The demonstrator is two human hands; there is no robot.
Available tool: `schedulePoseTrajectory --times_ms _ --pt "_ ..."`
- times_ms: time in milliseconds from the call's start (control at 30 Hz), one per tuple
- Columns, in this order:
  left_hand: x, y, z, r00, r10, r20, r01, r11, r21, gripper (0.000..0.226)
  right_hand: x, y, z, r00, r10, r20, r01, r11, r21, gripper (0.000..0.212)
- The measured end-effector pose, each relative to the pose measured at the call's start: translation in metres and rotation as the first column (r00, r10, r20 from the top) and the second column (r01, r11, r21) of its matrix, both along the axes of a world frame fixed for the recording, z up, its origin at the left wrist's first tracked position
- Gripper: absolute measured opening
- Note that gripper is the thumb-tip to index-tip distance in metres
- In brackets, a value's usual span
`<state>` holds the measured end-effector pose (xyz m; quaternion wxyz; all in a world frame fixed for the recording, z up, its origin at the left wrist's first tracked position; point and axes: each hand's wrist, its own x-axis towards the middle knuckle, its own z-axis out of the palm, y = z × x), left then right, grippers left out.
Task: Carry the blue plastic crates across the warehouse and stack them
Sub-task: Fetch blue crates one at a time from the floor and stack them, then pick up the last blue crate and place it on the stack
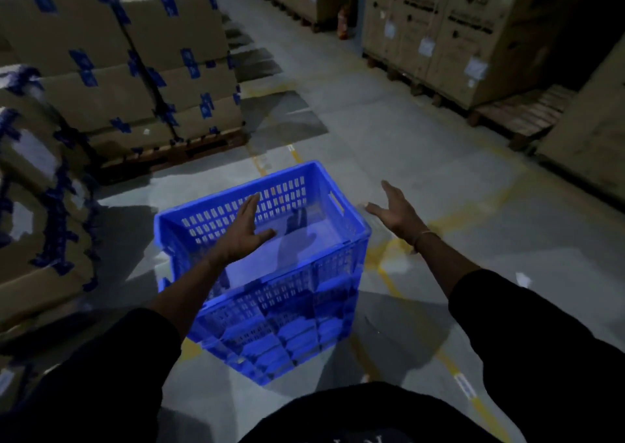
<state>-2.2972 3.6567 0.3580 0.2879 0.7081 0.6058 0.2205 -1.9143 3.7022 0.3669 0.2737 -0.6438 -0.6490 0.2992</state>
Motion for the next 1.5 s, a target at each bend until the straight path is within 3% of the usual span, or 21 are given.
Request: schedulePoseTrajectory --times_ms 300,500,633,733,967,1200,1500 --pt "0.058 0.005 -0.01 0.936 -0.22 0.274 0.232 0.973 -0.01 0.087 0.033 -0.118 -0.019 0.916 -0.376 -0.141 0.358 0.924 -0.134 0.089" --pt "0.129 -0.023 -0.027 0.849 -0.376 0.372 0.407 0.913 -0.005 0.085 0.053 -0.231 -0.042 0.761 -0.622 -0.183 0.582 0.78 -0.23 0.094" --pt "0.173 -0.046 -0.04 0.769 -0.511 0.384 0.562 0.827 -0.025 0.088 0.073 -0.303 -0.047 0.677 -0.713 -0.183 0.669 0.699 -0.251 0.094" --pt "0.211 -0.067 -0.047 0.761 -0.554 0.338 0.615 0.782 -0.1 0.091 0.091 -0.356 -0.047 0.624 -0.761 -0.179 0.723 0.649 -0.237 0.089" --pt "0.297 -0.14 -0.07 0.605 -0.731 0.315 0.791 0.597 -0.133 0.091 0.132 -0.491 -0.05 0.39 -0.897 -0.208 0.865 0.435 -0.249 0.087" --pt "0.423 -0.271 -0.088 0.477 -0.815 0.328 0.879 0.439 -0.186 0.09 0.186 -0.66 -0.066 0.165 -0.962 -0.219 0.94 0.221 -0.262 0.087" --pt "0.593 -0.444 -0.105 0.21 -0.932 0.294 0.972 0.167 -0.166 0.09 0.244 -0.858 -0.075 -0.095 -0.961 -0.262 0.976 -0.037 -0.216 0.089"
